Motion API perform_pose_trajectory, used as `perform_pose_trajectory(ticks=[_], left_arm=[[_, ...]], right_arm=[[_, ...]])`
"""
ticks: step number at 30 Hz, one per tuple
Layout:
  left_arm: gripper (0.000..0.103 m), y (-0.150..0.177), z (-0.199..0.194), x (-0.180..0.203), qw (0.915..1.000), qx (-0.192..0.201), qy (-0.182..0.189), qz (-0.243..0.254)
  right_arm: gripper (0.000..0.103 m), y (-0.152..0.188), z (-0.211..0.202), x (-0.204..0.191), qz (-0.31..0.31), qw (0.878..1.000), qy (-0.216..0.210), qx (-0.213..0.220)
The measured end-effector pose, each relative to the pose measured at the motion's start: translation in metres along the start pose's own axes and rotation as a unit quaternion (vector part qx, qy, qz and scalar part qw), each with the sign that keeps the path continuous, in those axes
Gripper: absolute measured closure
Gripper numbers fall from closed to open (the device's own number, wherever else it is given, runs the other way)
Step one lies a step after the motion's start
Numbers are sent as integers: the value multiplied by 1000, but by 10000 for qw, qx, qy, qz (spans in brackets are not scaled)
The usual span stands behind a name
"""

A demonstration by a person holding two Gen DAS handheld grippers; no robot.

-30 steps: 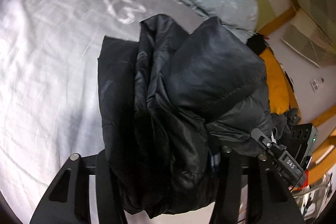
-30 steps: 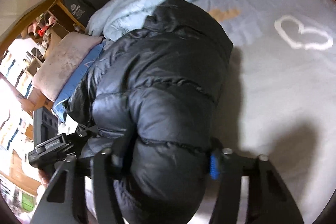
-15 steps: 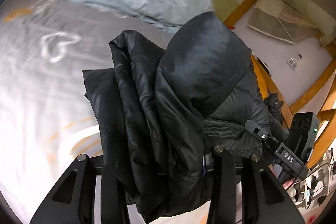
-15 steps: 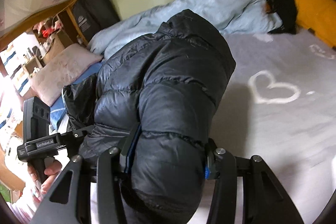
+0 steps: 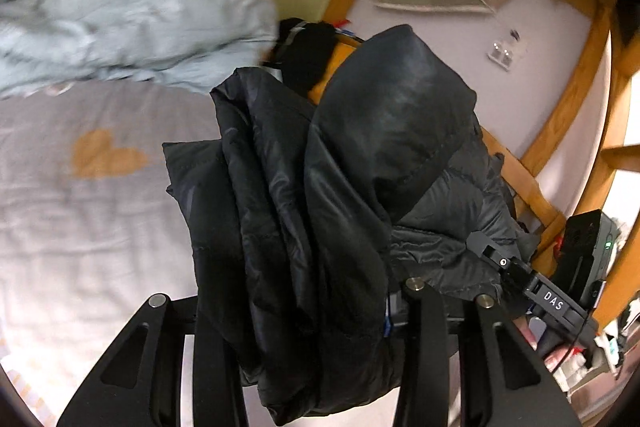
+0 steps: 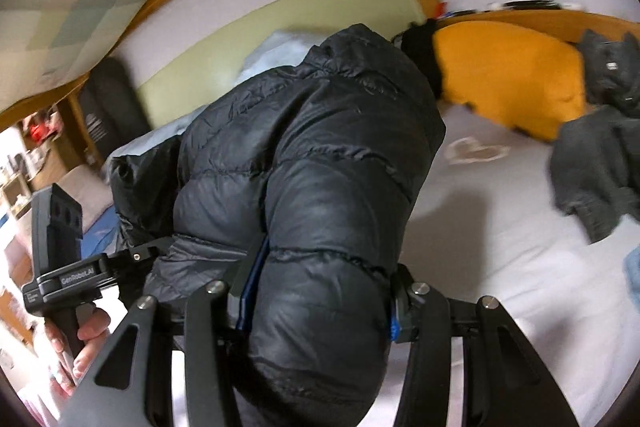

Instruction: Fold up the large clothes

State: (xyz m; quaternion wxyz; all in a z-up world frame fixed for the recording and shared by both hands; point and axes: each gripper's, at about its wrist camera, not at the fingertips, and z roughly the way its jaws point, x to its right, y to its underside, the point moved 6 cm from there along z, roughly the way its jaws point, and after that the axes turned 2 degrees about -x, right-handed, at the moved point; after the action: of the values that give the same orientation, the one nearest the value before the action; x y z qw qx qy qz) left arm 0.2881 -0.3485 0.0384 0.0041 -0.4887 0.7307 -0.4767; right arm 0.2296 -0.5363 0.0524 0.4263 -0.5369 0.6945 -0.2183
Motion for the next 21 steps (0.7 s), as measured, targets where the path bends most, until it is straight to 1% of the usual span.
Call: perform_pose_trajectory(ticks=[3, 5, 7, 9, 12, 14, 16, 17, 19, 21], left_arm=[[64, -2, 36, 24, 9998, -54, 123, 125], [64, -1, 57, 33, 9997, -74, 136, 182], [64, 1, 75, 36, 9997, -20, -9, 258], [65, 4, 91, 33, 9995, 45, -176, 276], [65, 6, 112, 30, 9991, 61, -267, 335], [65, 10, 128, 31, 9995, -45, -218, 245], [65, 14, 133, 29, 9998, -93, -123, 106], [65, 15, 133, 30, 9999, -98, -22, 41], [64, 18, 133, 38, 9998, -111, 114, 111], [63, 22, 136, 42, 9997, -133, 24, 213]], right_arm=[[58, -7, -8, 38, 258, 9993, 255, 131], [57, -8, -13, 62, 418, 9980, 428, 226], [57, -8, -11, 75, 546, 9967, 531, 268], [57, -5, -4, 91, 574, 9958, 675, 209], [57, 0, 10, 101, 616, 9943, 853, 192], [57, 0, 15, 108, 572, 9930, 1014, 191], [57, 3, 18, 111, 491, 9911, 1226, 135], [57, 3, 18, 112, 477, 9905, 1283, 100], [57, 0, 8, 108, 480, 9895, 1351, 171], [55, -1, -9, 100, 271, 9869, 1553, 337]])
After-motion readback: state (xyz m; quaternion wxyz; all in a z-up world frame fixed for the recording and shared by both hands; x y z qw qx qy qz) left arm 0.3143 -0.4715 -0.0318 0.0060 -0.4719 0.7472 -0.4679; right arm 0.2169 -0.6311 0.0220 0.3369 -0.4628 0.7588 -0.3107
